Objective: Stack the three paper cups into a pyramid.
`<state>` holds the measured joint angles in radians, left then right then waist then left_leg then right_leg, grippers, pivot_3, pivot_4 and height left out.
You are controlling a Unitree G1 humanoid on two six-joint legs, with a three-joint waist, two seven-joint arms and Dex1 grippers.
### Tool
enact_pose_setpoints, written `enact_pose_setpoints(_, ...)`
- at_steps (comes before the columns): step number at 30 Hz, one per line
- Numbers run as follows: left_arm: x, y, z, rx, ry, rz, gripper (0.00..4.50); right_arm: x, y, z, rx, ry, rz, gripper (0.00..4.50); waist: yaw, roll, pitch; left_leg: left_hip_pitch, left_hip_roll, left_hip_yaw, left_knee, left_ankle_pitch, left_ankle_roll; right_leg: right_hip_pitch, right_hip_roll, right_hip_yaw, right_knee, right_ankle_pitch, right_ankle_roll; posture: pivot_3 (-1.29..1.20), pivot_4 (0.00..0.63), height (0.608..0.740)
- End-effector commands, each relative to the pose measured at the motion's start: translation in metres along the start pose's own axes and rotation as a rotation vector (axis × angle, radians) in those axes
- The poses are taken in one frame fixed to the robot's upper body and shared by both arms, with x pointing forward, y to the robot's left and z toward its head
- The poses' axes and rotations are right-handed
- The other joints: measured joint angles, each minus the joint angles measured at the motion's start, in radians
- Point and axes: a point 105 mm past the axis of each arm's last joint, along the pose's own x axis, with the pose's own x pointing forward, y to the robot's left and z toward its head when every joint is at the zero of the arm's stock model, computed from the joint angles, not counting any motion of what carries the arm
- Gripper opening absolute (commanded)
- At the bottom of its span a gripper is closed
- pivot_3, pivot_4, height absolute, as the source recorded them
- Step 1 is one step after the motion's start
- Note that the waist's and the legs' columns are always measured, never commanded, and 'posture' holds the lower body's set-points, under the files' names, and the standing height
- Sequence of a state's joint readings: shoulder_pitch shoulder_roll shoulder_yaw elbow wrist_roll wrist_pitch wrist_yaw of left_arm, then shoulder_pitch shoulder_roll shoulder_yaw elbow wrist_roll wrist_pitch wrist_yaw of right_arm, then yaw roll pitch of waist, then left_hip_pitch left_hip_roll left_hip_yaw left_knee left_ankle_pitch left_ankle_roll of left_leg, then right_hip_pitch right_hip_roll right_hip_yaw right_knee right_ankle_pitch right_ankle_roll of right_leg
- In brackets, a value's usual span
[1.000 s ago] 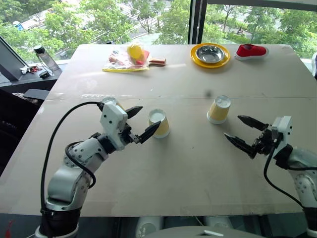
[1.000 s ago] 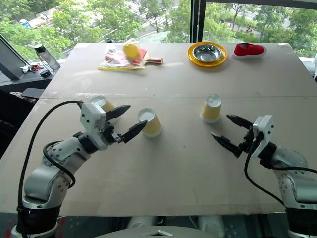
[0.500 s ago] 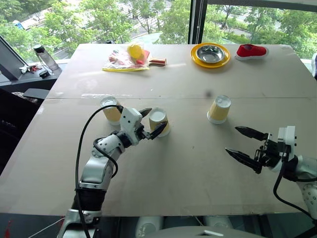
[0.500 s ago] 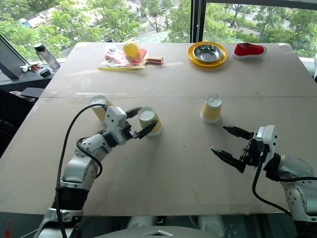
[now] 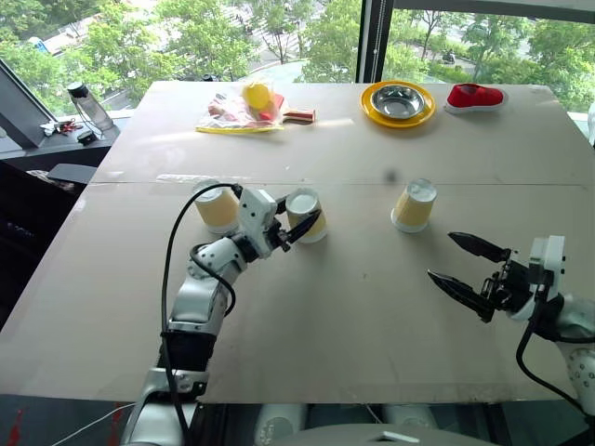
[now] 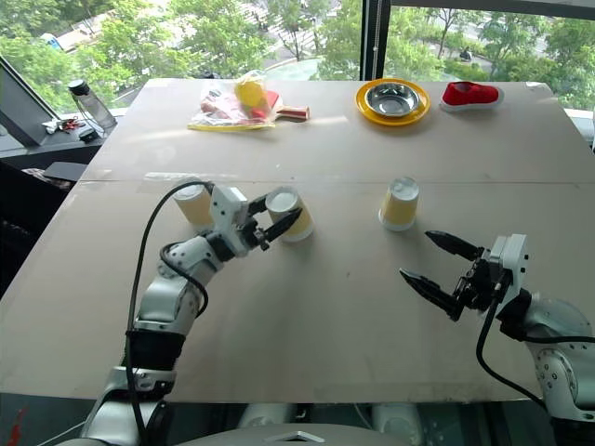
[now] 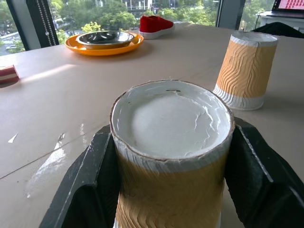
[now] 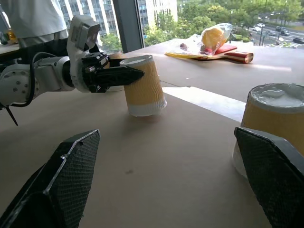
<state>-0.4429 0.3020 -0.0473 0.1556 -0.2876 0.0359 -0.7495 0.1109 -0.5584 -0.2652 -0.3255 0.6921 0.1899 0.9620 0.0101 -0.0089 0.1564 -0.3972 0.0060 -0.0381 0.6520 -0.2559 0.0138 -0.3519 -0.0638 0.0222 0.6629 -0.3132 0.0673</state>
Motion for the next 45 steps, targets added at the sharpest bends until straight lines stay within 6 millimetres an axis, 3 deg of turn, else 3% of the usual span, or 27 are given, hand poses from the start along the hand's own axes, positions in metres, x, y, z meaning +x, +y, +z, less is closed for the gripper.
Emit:
enact_pose_setpoints(1,0.036,-0.013,0.008,-0.004,-0.041,-0.107,2.37,-0.005,-0.016,0.013,-0.063,-0.044,-0.1,4.5,0.005,0.0,0.0,0.0,0.0,0.0,0.0,0.0,0.0,0.0,0.0,0.0,0.0,0.0,0.0,0.0,0.15,0.74)
enact_pose_setpoints(5,0.069,-0.017,0.007,-0.011,-0.043,-0.157,2.37,-0.006,-0.024,0.015,-0.109,-0.039,-0.153,4.5,-0.003,0.0,0.0,0.0,-0.001,0.0,0.0,0.0,0.0,0.001,0.0,0.0,-0.001,0.0,0.001,0.0,0.15,0.74)
enact_pose_setpoints(11,0.091,-0.021,0.003,0.023,-0.025,-0.193,2.37,-0.005,-0.023,0.022,-0.136,-0.055,-0.2,4.5,-0.016,-0.001,0.0,-0.001,-0.001,0.0,-0.001,0.0,0.0,-0.002,0.001,0.0,0.0,-0.001,0.002,0.0,0.15,0.74)
enact_pose_setpoints(29,0.095,-0.024,-0.004,0.056,-0.014,-0.223,2.37,-0.004,-0.014,0.024,-0.128,-0.05,-0.213,4.5,-0.021,-0.001,0.0,-0.001,-0.001,0.0,-0.001,0.0,0.0,-0.002,0.001,0.0,0.001,-0.001,0.002,0.0,0.15,0.74)
enact_pose_setpoints(32,0.096,-0.022,-0.003,0.065,-0.013,-0.216,3.74,-0.003,-0.014,0.025,-0.127,-0.048,-0.212,4.5,-0.021,-0.001,0.0,-0.001,-0.001,0.0,-0.001,0.0,0.0,-0.002,0.001,0.0,0.001,-0.001,0.002,0.0,0.15,0.74)
enact_pose_setpoints(33,0.096,-0.022,-0.003,0.067,-0.013,-0.214,3.74,-0.002,-0.014,0.025,-0.127,-0.047,-0.212,4.5,-0.021,-0.001,0.0,-0.001,-0.001,0.0,-0.001,0.0,0.0,-0.002,0.001,0.0,0.001,-0.001,0.002,0.0,0.15,0.74)
enact_pose_setpoints(34,0.096,-0.021,-0.003,0.071,-0.013,-0.211,4.42,-0.002,-0.014,0.025,-0.127,-0.046,-0.213,4.5,-0.021,-0.001,0.0,-0.002,-0.001,0.0,-0.001,0.0,0.0,-0.002,0.001,0.0,0.001,-0.001,0.002,0.0,0.15,0.74)
enact_pose_setpoints(40,0.094,-0.02,0.0,0.085,-0.028,-0.208,4.47,0.001,-0.014,0.028,-0.128,-0.047,-0.211,4.5,-0.021,-0.001,0.0,-0.001,-0.001,0.0,-0.001,0.0,0.0,-0.002,0.001,0.0,0.001,-0.001,0.002,0.0,0.15,0.74)
enact_pose_setpoints(45,0.064,-0.015,0.045,0.13,-0.216,-0.186,4.47,0.003,-0.012,0.028,-0.123,-0.054,-0.183,4.5,-0.029,0.0,0.0,-0.001,0.0,0.001,-0.001,0.002,-0.002,-0.002,0.001,0.002,0.001,-0.001,0.002,0.0,0.15,0.74)
